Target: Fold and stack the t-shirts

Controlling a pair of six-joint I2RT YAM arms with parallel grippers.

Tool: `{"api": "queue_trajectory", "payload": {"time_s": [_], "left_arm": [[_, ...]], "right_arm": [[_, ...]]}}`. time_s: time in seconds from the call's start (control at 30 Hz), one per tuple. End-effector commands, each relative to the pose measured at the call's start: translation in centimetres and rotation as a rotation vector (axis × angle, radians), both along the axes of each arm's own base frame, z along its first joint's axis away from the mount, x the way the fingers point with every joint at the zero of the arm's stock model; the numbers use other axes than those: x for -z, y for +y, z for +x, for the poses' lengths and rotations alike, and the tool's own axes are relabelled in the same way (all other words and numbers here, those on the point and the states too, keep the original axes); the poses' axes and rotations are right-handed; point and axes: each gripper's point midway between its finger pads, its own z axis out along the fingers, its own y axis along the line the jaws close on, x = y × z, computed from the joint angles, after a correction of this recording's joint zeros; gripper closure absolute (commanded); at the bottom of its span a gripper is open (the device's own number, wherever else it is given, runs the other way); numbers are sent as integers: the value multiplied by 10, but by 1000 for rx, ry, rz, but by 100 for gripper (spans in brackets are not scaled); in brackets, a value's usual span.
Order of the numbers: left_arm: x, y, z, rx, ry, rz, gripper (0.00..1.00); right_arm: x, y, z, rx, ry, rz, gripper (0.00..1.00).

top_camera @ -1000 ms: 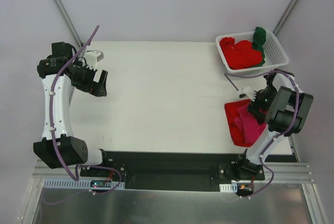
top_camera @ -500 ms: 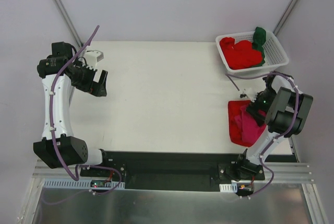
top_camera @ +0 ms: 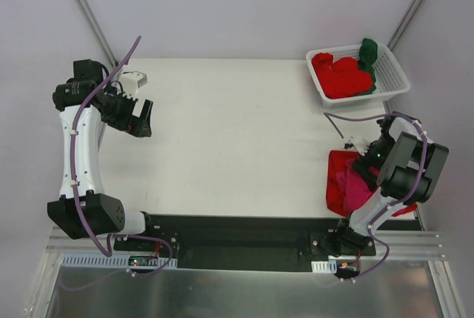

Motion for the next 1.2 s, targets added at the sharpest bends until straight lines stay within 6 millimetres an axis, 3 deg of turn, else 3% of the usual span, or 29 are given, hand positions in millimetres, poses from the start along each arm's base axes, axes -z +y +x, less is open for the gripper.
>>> {"api": "queue_trajectory", "payload": {"time_s": [0.0, 0.1, 0.23, 0.4, 0.6, 0.7, 0.83, 1.0, 1.17], "left_arm": [[-7, -3, -7, 22, -13, -10, 1], [-8, -2, -6, 20, -17, -7, 1], [-8, -3, -7, 21, -15, -8, 1], [-4, -2, -9, 20, -6, -4, 1], [-5, -1, -7, 19, -7, 2, 1], [-6, 0, -8, 15, -11, 6, 1], [-4, 0, -11, 16, -5, 8, 1], [-1, 1, -13, 17, 1, 16, 1], [0, 1, -10, 19, 5, 11, 1]], "right_arm": [[0, 2, -11, 8, 36, 32, 4], [-13, -2, 1, 27, 3, 24, 3], [-47, -8, 25, 44, -85, 3, 3], [-77, 18, 34, 14, -158, 99, 3], [-58, 60, 17, -12, -66, 187, 3], [-52, 72, 7, -39, -46, 192, 3], [-50, 57, -2, -79, -53, 106, 4], [-63, 28, -12, -10, -85, 42, 3], [-70, 16, -26, 19, -85, 26, 3]]}}
